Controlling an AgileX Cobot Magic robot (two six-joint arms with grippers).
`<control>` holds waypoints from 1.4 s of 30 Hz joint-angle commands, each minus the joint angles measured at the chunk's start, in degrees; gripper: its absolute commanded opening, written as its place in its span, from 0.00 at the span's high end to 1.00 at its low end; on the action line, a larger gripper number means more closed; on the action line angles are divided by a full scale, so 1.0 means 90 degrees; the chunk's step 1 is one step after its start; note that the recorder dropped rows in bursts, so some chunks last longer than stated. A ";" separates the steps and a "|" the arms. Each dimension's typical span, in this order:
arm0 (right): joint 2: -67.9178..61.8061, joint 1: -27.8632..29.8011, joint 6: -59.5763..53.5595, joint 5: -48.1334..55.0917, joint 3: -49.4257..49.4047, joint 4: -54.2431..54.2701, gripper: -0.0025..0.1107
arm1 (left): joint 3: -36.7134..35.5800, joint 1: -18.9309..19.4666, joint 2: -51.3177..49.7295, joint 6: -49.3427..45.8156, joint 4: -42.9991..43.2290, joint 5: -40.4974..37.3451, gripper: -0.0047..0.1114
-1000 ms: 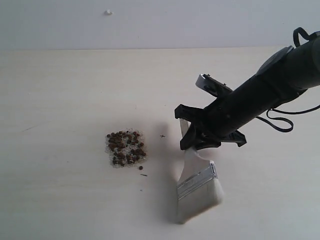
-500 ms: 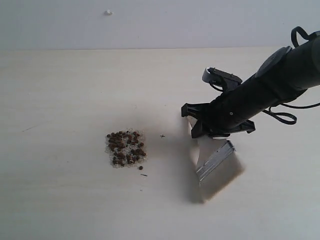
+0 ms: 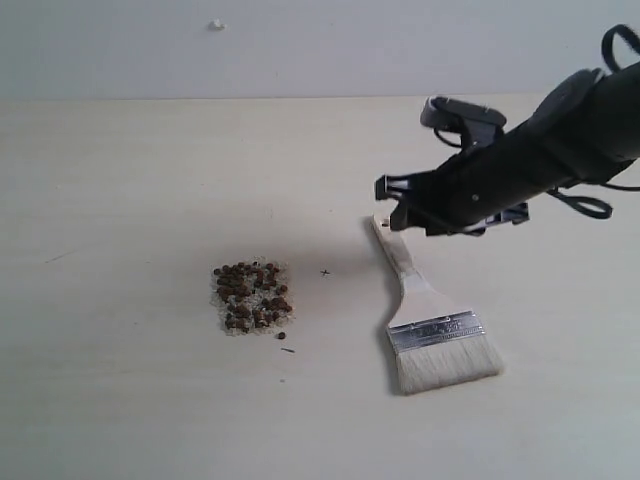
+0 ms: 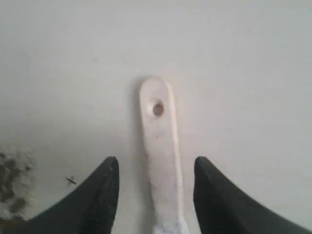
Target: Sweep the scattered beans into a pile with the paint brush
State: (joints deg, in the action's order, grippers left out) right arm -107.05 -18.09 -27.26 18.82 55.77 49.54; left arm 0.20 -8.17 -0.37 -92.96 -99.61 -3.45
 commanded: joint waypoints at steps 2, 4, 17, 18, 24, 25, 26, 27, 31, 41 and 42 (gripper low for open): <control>0.1442 0.0010 0.1257 -0.0619 -0.0429 -0.0604 0.70 | -0.0022 0.0016 0.0041 0.0002 -0.0038 0.0048 0.96; 0.2089 0.0010 0.1510 -0.1004 -0.0874 -0.0620 0.86 | -0.0022 0.0016 0.0041 0.0002 -0.0038 0.0048 0.96; 0.6788 0.0010 0.1535 -0.1784 -0.4134 -0.0723 0.98 | -0.0022 0.0016 0.0041 0.0002 -0.0038 0.0048 0.96; 0.7119 0.0010 0.1711 -0.1473 -0.4276 -0.0565 0.98 | -0.0022 0.0016 0.0041 0.0002 -0.0038 0.0048 0.96; 0.8564 0.0010 0.1713 -0.0122 -0.4478 -0.0534 0.98 | -0.0022 0.0016 0.0041 0.0002 -0.0038 0.0048 0.96; 0.8732 0.0010 0.1713 -0.0045 -0.4478 -0.0548 0.98 | -0.0022 0.0016 0.0041 0.0002 -0.0038 0.0048 0.96; 0.8859 0.0010 0.1713 -0.0031 -0.4478 -0.0620 0.98 | -0.0022 0.0016 0.0041 0.0002 -0.0038 0.0048 0.96; 0.9008 0.0010 0.1658 -0.0073 -0.4478 -0.0738 0.98 | -0.0022 0.0016 0.0041 0.0002 -0.0038 0.0048 0.96; 0.9420 0.0010 0.1250 -0.0477 -0.4478 -0.0973 0.98 | -0.0022 0.0016 0.0041 0.0002 -0.0038 0.0048 0.96; 1.0202 0.0708 0.0371 -0.0778 -0.4670 -0.2100 0.98 | -0.0022 0.0016 0.0041 0.0002 -0.0038 0.0048 0.96; 1.0453 0.0933 0.0353 -0.0752 -0.4760 -0.2279 0.98 | -0.0022 0.0016 0.0041 0.0002 -0.0038 0.0048 0.96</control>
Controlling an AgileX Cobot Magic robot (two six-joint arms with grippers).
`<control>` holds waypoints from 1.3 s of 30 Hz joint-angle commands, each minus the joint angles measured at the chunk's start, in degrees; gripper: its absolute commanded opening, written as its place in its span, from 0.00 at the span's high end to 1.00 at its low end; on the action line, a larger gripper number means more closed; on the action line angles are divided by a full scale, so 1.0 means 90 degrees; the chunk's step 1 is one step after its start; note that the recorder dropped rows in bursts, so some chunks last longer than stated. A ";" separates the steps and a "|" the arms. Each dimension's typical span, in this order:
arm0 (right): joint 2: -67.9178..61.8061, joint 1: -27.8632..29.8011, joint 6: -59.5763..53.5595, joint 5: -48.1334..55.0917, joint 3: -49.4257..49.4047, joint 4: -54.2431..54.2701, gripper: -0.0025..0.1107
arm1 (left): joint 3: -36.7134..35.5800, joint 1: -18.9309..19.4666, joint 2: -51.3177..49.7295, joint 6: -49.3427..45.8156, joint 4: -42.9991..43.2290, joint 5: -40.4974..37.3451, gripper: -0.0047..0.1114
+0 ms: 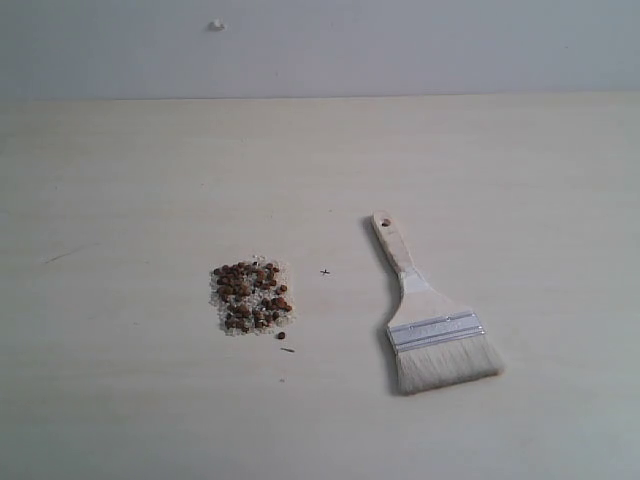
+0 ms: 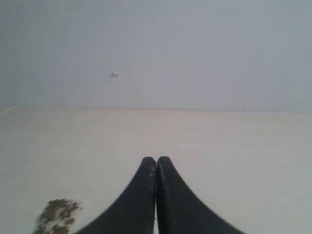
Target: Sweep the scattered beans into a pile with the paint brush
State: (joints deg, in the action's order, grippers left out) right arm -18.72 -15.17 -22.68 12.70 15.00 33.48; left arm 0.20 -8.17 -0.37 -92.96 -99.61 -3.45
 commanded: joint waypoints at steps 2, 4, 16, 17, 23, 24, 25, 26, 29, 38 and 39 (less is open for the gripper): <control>0.1010 0.0882 -0.0182 -0.0072 -0.0396 -0.0757 0.98 | -0.0022 0.0016 0.0041 0.0002 -0.0038 0.0048 0.96; 0.1443 0.1142 -0.0182 -0.0072 -0.0557 -0.0989 0.98 | -0.0022 0.0016 0.0041 0.0002 -0.0038 0.0048 0.96; 0.2009 0.1221 -0.0085 0.0121 -0.1050 -0.1943 0.98 | -0.0022 0.0016 0.0041 0.0002 -0.0038 0.0048 0.96; 0.2079 0.1221 0.0258 0.0092 -0.1139 -0.2350 0.98 | -0.0022 0.0016 0.0041 0.0002 -0.0038 0.0048 0.96; 0.2079 0.1221 0.2583 0.0093 -0.1606 -0.4270 0.98 | -0.0022 0.0016 0.0041 0.0002 -0.0038 0.0048 0.96; 0.2079 0.1221 0.2520 0.0093 -0.1667 -0.4270 0.98 | -0.0022 0.0016 0.0041 0.0002 -0.0038 0.0048 0.96; 0.2079 0.1221 0.2520 0.0093 -0.1667 -0.4270 0.98 | -0.0022 0.0016 0.0041 0.0002 -0.0038 0.0048 0.96; 0.2079 0.1221 0.2520 0.0105 -0.1667 -0.4270 0.98 | -0.0022 0.0016 0.0041 0.0002 -0.0038 0.0048 0.96; 0.2079 0.1221 0.2556 0.0229 -0.1667 -0.4205 0.98 | -0.0022 0.0016 0.0041 0.0002 -0.0038 0.0048 0.96; 0.2079 0.1221 0.2556 0.0239 -0.1667 -0.4207 0.98 | -0.0022 0.0016 0.0041 0.0002 -0.0038 0.0048 0.96; 0.2079 0.1221 0.2556 0.0239 -0.1667 -0.4207 0.98 | -0.0022 0.0016 0.0041 0.0002 -0.0038 0.0048 0.96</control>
